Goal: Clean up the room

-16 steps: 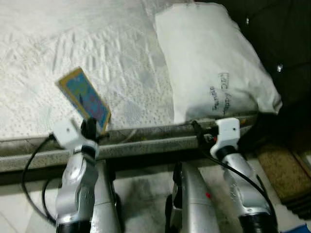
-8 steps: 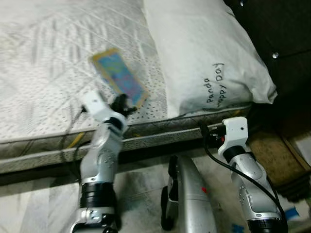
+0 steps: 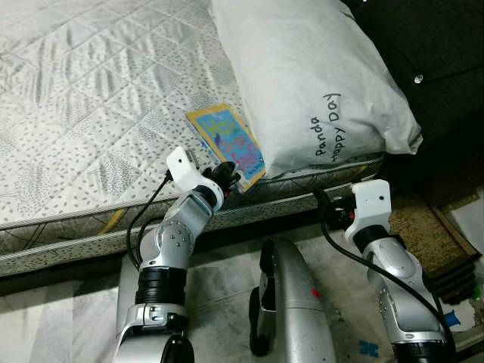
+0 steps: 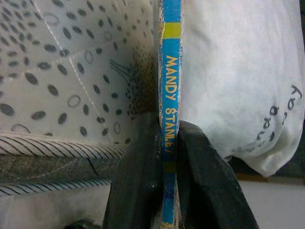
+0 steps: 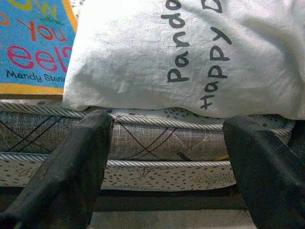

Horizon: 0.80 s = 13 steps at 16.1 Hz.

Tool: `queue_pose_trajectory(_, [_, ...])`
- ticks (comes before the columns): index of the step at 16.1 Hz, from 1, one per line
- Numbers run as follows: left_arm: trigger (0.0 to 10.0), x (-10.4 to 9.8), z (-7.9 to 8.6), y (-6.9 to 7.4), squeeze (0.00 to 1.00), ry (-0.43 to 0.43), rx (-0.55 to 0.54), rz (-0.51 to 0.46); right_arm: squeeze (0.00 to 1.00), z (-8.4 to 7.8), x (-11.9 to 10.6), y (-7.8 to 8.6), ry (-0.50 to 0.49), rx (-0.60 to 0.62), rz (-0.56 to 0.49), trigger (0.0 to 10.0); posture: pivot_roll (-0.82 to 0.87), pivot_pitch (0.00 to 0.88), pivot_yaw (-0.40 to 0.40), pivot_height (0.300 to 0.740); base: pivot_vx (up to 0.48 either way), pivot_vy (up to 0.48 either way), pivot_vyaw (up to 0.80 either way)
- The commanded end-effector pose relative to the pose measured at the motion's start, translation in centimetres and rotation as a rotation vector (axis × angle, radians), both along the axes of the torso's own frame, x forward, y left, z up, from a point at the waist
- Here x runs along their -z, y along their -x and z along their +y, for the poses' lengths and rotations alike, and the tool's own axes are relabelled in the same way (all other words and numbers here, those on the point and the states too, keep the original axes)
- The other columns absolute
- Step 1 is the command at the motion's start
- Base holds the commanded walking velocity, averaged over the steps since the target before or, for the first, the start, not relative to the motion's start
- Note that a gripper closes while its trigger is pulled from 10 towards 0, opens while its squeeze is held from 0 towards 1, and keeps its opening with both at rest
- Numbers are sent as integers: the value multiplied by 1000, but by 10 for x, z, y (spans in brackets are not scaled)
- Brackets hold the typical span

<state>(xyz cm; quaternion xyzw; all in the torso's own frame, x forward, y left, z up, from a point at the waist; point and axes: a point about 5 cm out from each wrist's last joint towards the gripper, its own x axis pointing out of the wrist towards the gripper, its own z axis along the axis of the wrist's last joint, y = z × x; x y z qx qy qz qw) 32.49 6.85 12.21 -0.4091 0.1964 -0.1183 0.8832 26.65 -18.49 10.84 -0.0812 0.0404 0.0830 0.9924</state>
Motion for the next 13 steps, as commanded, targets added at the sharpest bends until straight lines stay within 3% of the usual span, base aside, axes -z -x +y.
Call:
queue_pose_trajectory(1, [10000,-16,-32,-1,0,74,101,-14,0,-5,-1,2,14,10,5,10000,-180,234,-121,541,0,0,0])
queue_pose_trajectory(5, [10000,-6,-12,-7,0,25,98,23,0,-5,-3,-2,18,9,-1,10000,-182,224,-120,541,0,0,0])
queue_pose_trajectory(6, [10000,-6,-8,-9,314,19,95,23,0,-5,-3,-2,19,10,-2,10000,-182,222,-120,541,0,0,0])
queue_pose_trajectory(7, [10000,-4,2,-13,1000,-7,82,26,0,-5,-3,-3,20,11,-3,10000,-183,219,-120,541,0,0,0])
queue_pose_trajectory(9, [10000,-2,12,-16,1000,-45,68,28,0,-6,-4,-3,21,11,-4,10000,-183,217,-121,541,0,0,0])
queue_pose_trajectory(13, [10000,3,47,-31,1000,-123,-6,36,0,-5,-5,-6,23,10,-9,10000,-181,212,-125,541,0,0,0])
